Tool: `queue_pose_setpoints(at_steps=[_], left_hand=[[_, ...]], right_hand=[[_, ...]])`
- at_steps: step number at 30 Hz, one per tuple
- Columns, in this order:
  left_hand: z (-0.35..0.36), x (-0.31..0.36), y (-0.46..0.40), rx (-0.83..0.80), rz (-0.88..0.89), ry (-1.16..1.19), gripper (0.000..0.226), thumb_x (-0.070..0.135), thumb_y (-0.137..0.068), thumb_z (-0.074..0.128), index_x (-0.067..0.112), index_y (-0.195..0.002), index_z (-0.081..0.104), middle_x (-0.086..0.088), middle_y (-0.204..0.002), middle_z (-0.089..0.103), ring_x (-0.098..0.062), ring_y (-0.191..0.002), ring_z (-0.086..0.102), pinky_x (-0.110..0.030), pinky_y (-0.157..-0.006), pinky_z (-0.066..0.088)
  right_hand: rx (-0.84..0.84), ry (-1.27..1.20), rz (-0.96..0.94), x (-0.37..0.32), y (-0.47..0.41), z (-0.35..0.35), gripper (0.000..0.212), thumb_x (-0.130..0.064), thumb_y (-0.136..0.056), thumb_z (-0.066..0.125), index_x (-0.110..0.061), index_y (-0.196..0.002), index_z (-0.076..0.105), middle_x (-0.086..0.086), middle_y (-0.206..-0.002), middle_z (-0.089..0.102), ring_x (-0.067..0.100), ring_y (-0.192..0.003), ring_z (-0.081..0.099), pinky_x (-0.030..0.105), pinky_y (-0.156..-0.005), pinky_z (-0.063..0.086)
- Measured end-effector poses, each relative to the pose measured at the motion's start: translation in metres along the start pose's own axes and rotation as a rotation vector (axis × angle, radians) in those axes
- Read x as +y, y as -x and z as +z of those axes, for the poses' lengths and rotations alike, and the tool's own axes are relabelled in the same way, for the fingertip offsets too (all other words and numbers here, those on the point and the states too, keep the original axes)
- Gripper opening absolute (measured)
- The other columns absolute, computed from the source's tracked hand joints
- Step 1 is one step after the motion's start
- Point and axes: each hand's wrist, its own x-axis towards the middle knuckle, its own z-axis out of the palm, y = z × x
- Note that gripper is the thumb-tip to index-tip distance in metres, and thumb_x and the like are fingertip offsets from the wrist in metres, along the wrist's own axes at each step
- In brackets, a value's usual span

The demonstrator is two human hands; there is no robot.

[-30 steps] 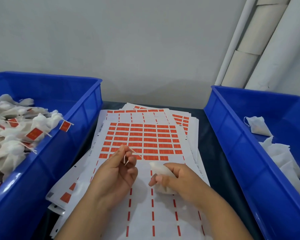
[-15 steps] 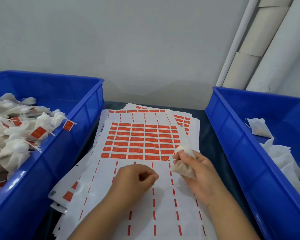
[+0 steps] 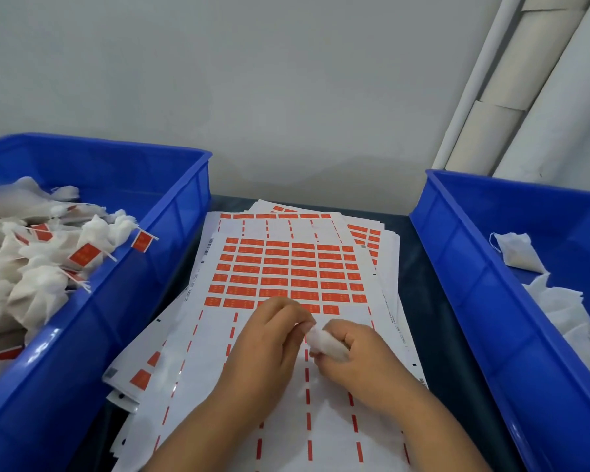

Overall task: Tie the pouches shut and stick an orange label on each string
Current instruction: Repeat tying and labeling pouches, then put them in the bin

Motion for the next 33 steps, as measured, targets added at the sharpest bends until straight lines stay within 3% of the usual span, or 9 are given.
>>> queue_pose_setpoints(at_steps=[6,9,15,20,23,28,33], left_hand=[[0.002,-0.001,-0.003,-0.033,-0.309,0.289,0.021,0.024,-0.090,0.057,0.040,-0.077,0.056,0.023,-0.080,0.060,0.001,-0.080,0.058,-0.005,-0.065,0.043],[0.001,0.001,-0.006,-0.045,-0.430,0.427,0.016,0.023,-0.090,0.057,0.034,-0.080,0.063,0.012,-0.083,0.066,-0.009,-0.082,0.062,-0.018,-0.074,0.049],[0.001,0.005,-0.005,-0.074,-0.558,0.559,0.016,0.025,-0.090,0.058,0.028,-0.079,0.069,0.005,-0.077,0.070,-0.014,-0.076,0.063,-0.017,-0.066,0.051],[-0.001,0.004,-0.006,-0.061,-0.673,0.669,0.019,0.024,-0.087,0.062,0.019,-0.074,0.074,-0.006,-0.072,0.067,-0.020,-0.069,0.056,-0.029,-0.070,0.051],[0.000,0.005,-0.007,-0.089,-0.722,0.691,0.022,0.023,-0.088,0.061,0.017,-0.072,0.074,-0.005,-0.063,0.063,-0.020,-0.064,0.053,-0.029,-0.068,0.050],[-0.001,0.005,-0.007,-0.139,-0.731,0.650,0.022,0.017,-0.090,0.056,0.016,-0.074,0.071,0.003,-0.050,0.054,-0.013,-0.057,0.049,-0.022,-0.058,0.044],[0.001,0.008,-0.007,-0.104,-0.716,0.607,0.018,0.022,-0.089,0.059,0.017,-0.074,0.067,0.003,-0.055,0.057,-0.011,-0.055,0.051,-0.019,-0.055,0.044]], right_hand=[[-0.103,-0.056,-0.110,-0.004,0.003,0.000,0.019,-0.032,-0.089,0.061,-0.047,-0.077,0.060,-0.028,-0.082,0.061,-0.008,-0.078,0.056,0.009,-0.059,0.042],[-0.040,-0.074,-0.145,-0.004,0.003,0.005,0.018,-0.030,-0.088,0.063,-0.045,-0.082,0.056,-0.029,-0.086,0.058,-0.005,-0.083,0.055,0.006,-0.060,0.046],[0.086,-0.082,-0.183,0.000,0.001,0.008,0.027,-0.026,-0.084,0.064,-0.046,-0.078,0.049,-0.025,-0.078,0.057,-0.007,-0.069,0.052,0.008,-0.056,0.043],[0.159,-0.122,-0.243,0.001,0.000,0.012,0.026,-0.023,-0.087,0.066,-0.041,-0.081,0.049,-0.034,-0.083,0.056,-0.012,-0.079,0.054,0.003,-0.064,0.042],[0.183,-0.140,-0.253,0.000,0.001,0.012,0.031,-0.018,-0.088,0.066,-0.046,-0.088,0.053,-0.044,-0.091,0.055,-0.018,-0.092,0.052,-0.002,-0.069,0.040],[0.262,-0.166,-0.268,-0.001,0.001,0.010,0.022,-0.021,-0.089,0.065,-0.041,-0.082,0.059,-0.032,-0.093,0.061,-0.009,-0.093,0.057,0.002,-0.073,0.043],[0.279,-0.292,-0.103,-0.002,0.000,0.009,0.006,-0.029,-0.088,0.064,-0.032,-0.083,0.065,-0.023,-0.084,0.068,-0.005,-0.084,0.062,0.005,-0.062,0.048]])
